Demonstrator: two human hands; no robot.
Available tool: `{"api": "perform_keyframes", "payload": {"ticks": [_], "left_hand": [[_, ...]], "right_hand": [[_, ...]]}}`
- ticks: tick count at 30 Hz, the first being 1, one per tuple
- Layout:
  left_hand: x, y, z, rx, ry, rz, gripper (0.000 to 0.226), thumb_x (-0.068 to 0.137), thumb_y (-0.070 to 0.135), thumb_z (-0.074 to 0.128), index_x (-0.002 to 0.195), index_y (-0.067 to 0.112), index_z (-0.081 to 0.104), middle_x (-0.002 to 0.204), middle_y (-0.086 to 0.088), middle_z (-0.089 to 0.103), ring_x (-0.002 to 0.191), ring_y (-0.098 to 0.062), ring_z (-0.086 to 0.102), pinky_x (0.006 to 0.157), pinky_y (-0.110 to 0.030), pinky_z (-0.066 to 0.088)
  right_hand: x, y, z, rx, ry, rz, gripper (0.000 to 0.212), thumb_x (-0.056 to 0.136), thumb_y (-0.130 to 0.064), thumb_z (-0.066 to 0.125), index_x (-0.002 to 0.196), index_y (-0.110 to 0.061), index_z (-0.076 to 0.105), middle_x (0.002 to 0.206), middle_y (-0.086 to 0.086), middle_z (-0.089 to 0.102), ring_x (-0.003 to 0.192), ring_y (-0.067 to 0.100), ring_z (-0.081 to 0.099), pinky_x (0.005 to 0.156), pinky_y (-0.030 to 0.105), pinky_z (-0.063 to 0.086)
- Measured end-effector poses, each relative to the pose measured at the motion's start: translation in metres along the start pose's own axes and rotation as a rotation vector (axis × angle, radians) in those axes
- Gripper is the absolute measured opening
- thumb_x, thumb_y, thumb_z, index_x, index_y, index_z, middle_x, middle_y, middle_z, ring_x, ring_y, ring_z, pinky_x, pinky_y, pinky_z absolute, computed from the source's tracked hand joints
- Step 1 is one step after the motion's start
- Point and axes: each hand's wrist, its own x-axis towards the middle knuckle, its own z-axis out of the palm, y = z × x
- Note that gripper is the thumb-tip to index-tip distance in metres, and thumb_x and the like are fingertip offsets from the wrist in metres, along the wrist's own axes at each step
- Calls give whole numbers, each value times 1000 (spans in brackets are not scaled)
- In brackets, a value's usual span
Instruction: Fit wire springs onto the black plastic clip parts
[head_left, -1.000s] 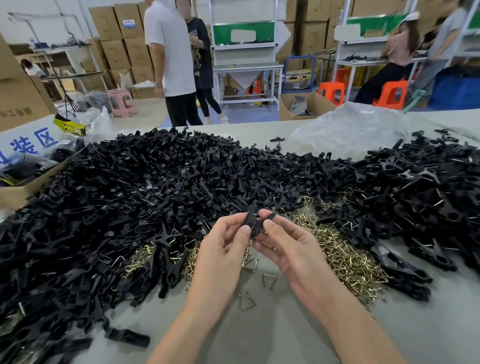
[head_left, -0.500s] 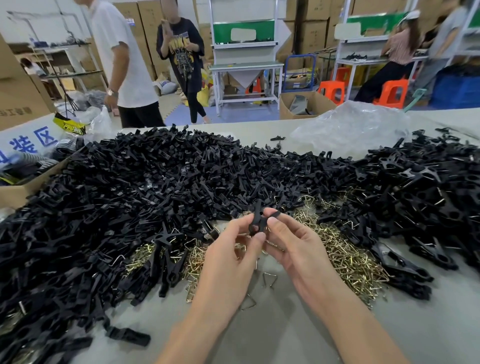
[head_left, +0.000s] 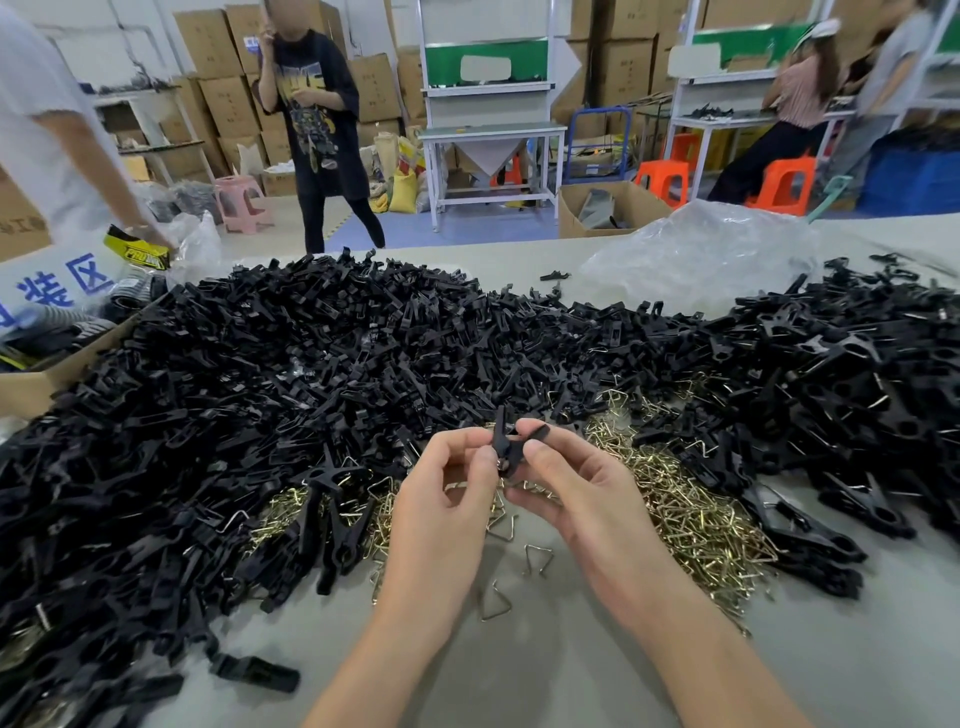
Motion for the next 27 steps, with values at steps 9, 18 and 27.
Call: {"api": "perform_keyframes", "payload": {"ticks": [9, 18, 27], "left_hand": [[-2, 4, 1, 6, 29, 58, 19, 98, 18, 62, 93, 35, 67, 87, 22, 72, 78, 3, 67, 64, -6, 46], [-1, 1, 2, 0, -14, 30, 14, 98, 19, 62, 97, 32, 68, 87, 19, 71, 76, 3, 65, 64, -6, 45], [-4, -4, 2, 142, -73, 112, 27, 92, 30, 71, 113, 44, 62, 103, 17, 65, 92, -4, 65, 75, -10, 46]], "right_hand": [[1, -1, 1, 35, 14, 16, 19, 98, -8, 63, 106, -16, 79, 109, 15, 75, 87, 18, 70, 77, 31, 59], [0, -2, 1, 36, 8, 25, 18, 96, -11, 65, 107, -16, 79, 114, 16, 75, 96, 22, 70, 76, 28, 59], [2, -3, -2, 132, 31, -15, 24, 83, -18, 73, 106, -12, 78, 116, 18, 74, 107, 30, 72, 85, 31, 60]]}}
